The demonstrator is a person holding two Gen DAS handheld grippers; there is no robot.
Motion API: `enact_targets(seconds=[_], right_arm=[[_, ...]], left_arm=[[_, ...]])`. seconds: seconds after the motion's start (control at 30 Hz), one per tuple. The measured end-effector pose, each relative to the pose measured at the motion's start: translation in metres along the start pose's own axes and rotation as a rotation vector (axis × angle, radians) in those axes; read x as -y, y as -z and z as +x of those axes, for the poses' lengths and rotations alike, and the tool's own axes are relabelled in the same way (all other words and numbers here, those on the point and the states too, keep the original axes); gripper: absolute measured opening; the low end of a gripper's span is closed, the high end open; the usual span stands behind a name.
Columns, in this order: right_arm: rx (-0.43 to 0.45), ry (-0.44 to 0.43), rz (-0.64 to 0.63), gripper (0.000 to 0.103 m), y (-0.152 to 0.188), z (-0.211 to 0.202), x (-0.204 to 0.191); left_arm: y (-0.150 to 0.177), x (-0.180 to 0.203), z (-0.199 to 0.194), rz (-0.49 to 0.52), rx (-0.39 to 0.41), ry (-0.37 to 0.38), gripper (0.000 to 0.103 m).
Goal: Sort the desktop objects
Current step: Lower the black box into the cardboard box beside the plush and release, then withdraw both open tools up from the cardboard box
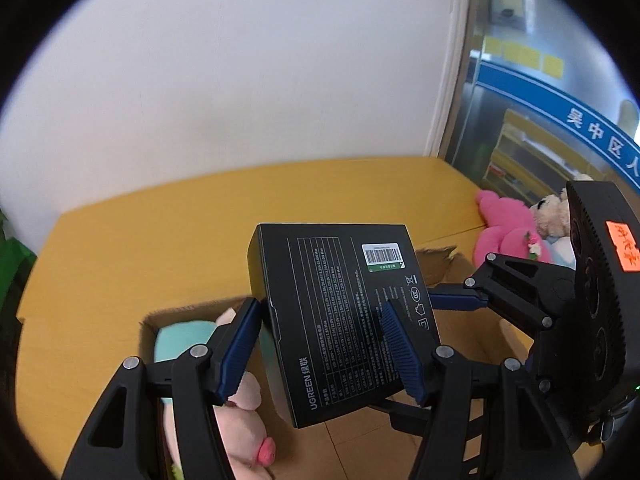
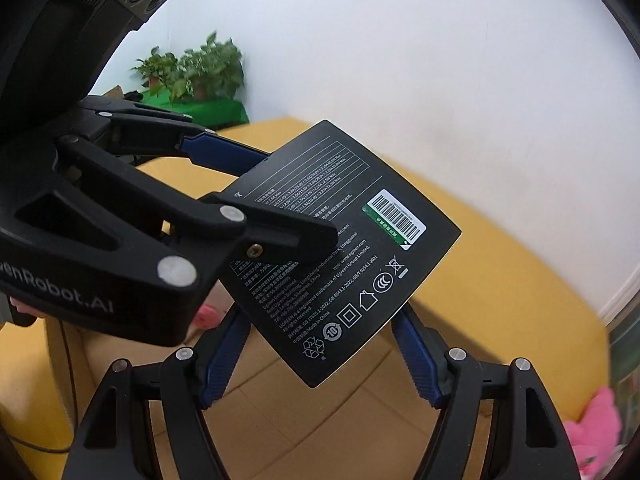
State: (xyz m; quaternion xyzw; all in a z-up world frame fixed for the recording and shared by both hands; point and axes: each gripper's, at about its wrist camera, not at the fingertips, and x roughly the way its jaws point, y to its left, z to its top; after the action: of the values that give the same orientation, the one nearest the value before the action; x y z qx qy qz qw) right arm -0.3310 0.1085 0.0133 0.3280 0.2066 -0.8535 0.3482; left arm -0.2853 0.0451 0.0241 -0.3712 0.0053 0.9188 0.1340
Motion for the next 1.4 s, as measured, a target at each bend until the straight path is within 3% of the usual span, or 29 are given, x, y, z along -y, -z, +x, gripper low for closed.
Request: enact_targets(seconds=[0.17, 0.5, 0.77, 0.9, 1.07, 1.1, 1.13, 1.2, 1.4], right_arm=[[-0.119, -0.069, 0.064, 0.071, 0.018, 0.061, 0.024], [-0.274, -0.117, 0.152, 0.069, 0.047, 0.126, 0.044], [-0.291, -0.102, 0.173, 0.069, 0.047, 0.129, 0.039], [-0.259, -0.016, 0.179, 0.075, 0.043, 0.082, 0.029], [-0.127, 0.145, 0.07, 0.1, 0.027, -0.022, -0.041], [-0.095, 0.201, 0.03, 0.103, 0.033, -0.049, -0.051], [-0.062, 0.292, -0.033, 0.103, 0.036, -0.073, -0.067], [-0.03, 0.391, -0.098, 0.103, 0.036, -0.099, -0.092], [0.003, 0.356, 0.133, 0.103, 0.075, -0.178, -0.104]], left_arm=[[0.008, -0.011, 0.052, -0.046, -0.11, 0.012, 0.062], [0.016, -0.003, 0.128, -0.057, -0.314, -0.029, 0.062], [0.017, -0.006, 0.127, -0.089, -0.381, -0.07, 0.062], [0.016, -0.01, 0.082, -0.084, -0.297, -0.085, 0.061], [0.018, -0.014, -0.042, -0.054, -0.037, -0.096, 0.063], [0.021, -0.009, -0.072, -0.039, 0.029, -0.093, 0.069], [0.027, -0.007, -0.095, -0.033, 0.076, -0.093, 0.083], [0.043, 0.002, -0.138, -0.035, 0.175, -0.113, 0.085], [0.103, 0.02, -0.208, -0.007, 0.245, -0.169, 0.086]])
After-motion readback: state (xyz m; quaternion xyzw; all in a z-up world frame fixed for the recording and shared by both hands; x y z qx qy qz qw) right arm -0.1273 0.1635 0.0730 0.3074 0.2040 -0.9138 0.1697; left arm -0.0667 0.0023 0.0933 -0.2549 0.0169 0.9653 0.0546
